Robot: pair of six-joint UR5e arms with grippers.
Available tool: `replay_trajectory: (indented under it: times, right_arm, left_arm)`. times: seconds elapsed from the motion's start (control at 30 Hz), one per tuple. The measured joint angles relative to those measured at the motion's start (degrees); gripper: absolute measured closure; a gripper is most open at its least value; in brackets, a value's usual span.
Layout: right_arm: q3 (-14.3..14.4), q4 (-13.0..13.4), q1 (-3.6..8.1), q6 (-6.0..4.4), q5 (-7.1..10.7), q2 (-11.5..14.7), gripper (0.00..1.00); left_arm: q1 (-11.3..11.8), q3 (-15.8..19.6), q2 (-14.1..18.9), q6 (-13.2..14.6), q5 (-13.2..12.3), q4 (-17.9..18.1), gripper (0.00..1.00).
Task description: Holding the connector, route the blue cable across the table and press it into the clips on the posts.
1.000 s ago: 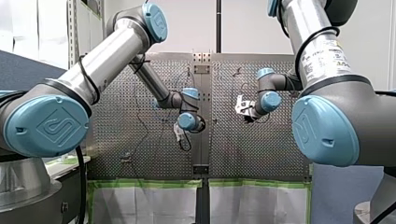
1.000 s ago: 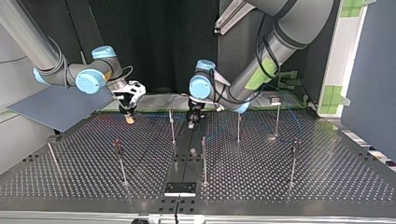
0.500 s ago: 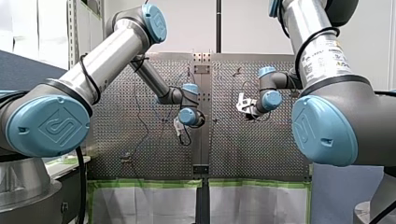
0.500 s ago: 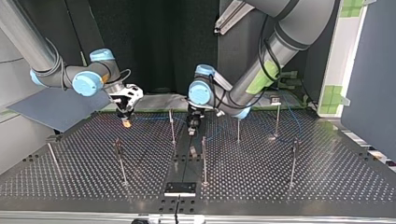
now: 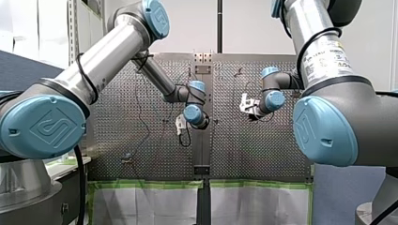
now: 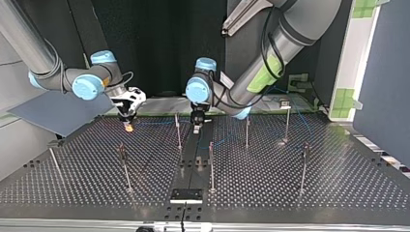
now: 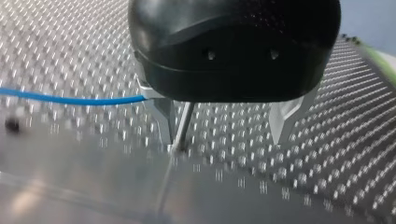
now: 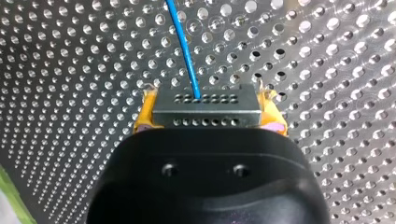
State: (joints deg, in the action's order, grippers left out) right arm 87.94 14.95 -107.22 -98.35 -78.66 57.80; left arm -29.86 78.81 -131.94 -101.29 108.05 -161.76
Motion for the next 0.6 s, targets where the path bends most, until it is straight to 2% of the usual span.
replay_trajectory:
  times: [0.27, 0.6]
  right_arm:
    - [0.0, -0.6, 0.41, 0.15, 0.11, 0.0, 1.0]
    - [0.0, -0.9, 0.56, 0.09, 0.17, 0.0, 1.0]
  left_arm:
    - [-3.6, 1.1, 2.8, 0.3, 3.6, -3.6, 0.0]
    - [-8.4, 5.4, 6.8, 0.4, 8.7, -7.5, 0.0]
